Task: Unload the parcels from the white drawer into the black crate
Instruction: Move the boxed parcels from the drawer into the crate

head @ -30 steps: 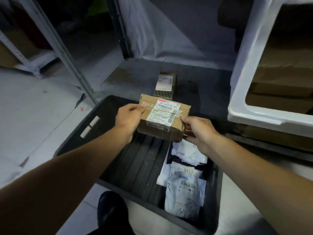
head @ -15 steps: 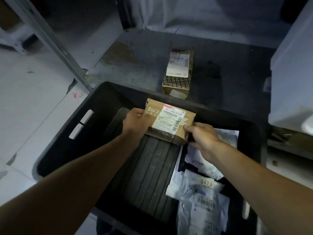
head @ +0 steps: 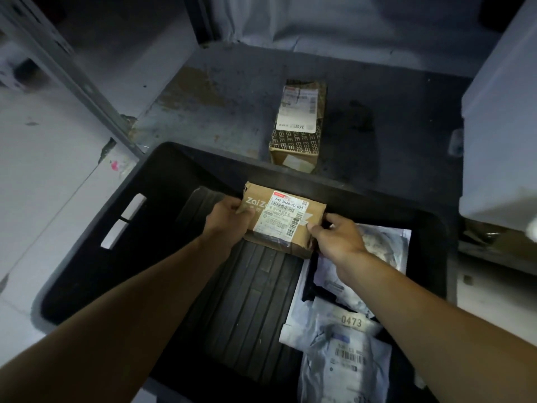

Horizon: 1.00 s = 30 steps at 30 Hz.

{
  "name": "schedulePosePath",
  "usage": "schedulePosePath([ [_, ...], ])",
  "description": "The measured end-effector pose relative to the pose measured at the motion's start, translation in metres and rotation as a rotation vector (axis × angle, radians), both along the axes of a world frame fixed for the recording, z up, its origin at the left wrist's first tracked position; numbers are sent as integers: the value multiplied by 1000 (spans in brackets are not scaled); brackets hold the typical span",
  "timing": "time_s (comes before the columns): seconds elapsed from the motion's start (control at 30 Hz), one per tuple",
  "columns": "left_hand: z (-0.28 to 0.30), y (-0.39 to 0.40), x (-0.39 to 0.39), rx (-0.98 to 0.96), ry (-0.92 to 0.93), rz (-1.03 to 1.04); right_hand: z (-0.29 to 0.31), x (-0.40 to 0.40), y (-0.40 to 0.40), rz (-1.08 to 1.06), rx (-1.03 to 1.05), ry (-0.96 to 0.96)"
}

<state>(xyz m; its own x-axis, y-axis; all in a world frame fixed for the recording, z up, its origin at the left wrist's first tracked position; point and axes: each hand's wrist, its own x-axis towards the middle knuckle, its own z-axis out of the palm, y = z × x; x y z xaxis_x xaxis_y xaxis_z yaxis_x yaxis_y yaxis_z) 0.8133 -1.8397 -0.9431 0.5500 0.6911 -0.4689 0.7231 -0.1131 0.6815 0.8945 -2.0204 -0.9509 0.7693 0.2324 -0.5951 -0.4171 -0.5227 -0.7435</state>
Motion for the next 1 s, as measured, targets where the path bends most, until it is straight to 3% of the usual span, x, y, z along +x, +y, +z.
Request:
schedulePosePath([
  [0.1, 2, 3, 1, -35, 10, -37, 20, 0, -5, 40, -31, -45],
  [0.2, 54, -16, -3, 56, 107, -176, 47, -3, -14, 128, -73, -142],
  [0.4, 100, -28, -21, 755, 309, -709, 105, -28, -43, 561, -383, -580],
  [0.57, 152, -54, -37, 943, 304, -864, 153, -52, -76, 731, -489, -742],
  [0.87, 272, -104, -46, 1145, 190, -958, 250, -70, -146, 639, -511, -978],
  [1.0, 298, -139, -43, 1192, 86, -951, 280, -71, -177, 546, -523, -1036],
])
